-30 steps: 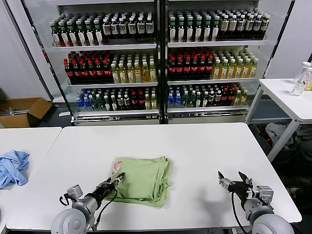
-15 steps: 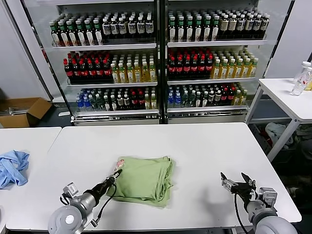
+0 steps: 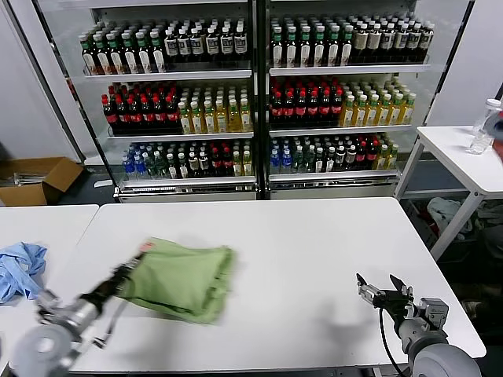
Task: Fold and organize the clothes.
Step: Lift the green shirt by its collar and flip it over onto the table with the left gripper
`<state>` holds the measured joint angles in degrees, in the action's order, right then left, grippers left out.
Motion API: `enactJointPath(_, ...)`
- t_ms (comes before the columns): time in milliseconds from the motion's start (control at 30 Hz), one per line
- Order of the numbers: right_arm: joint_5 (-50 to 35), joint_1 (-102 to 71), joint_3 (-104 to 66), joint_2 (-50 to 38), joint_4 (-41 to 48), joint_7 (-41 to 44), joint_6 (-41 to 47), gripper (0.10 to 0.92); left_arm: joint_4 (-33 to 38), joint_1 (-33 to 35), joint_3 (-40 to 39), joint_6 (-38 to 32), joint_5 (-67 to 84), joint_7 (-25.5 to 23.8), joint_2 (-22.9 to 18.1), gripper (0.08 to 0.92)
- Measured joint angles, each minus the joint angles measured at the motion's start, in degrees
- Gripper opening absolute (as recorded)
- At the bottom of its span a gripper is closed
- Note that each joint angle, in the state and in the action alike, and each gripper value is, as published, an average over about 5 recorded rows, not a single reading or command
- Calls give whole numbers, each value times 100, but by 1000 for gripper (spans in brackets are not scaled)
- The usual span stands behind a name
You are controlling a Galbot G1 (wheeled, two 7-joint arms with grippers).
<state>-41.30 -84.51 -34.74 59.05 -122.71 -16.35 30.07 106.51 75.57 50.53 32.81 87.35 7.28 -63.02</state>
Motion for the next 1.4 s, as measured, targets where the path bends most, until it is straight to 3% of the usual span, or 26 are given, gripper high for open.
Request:
enactJointPath(200,-4,32,31,-7,-29,7,-17,823,195,-7,687,-25,-3,139,471,100)
enactJointPath(367,-4,34,19,-4,-54,7,-27,823,725,42,471,-160,-606,307,461,100)
enactJointPath(667,17,17,-20,10,-125,22,-51,823,995,-376,-1506,-359,-2503,628,-335,100)
enactJointPath(933,14,83,-37,-23,-89,54,-76,823,565,-1163,-3195,-440,-3427,1004,-1138,100)
enactJointPath(1167,-4,171,-18,-52,-32,66,-81,823,88,-1684,-4117,-561,-3726,1169,-1788,100)
enactJointPath(1267,5,231,23,-67,1,79,-74,823,-124,-1785,-4375,-609,-3989,1129,-1979,133)
enactJointPath(1400,-3,375,142,-80,59,83,-69,823,-266,-1828,-4615,-728,-4586,972,-2078,239)
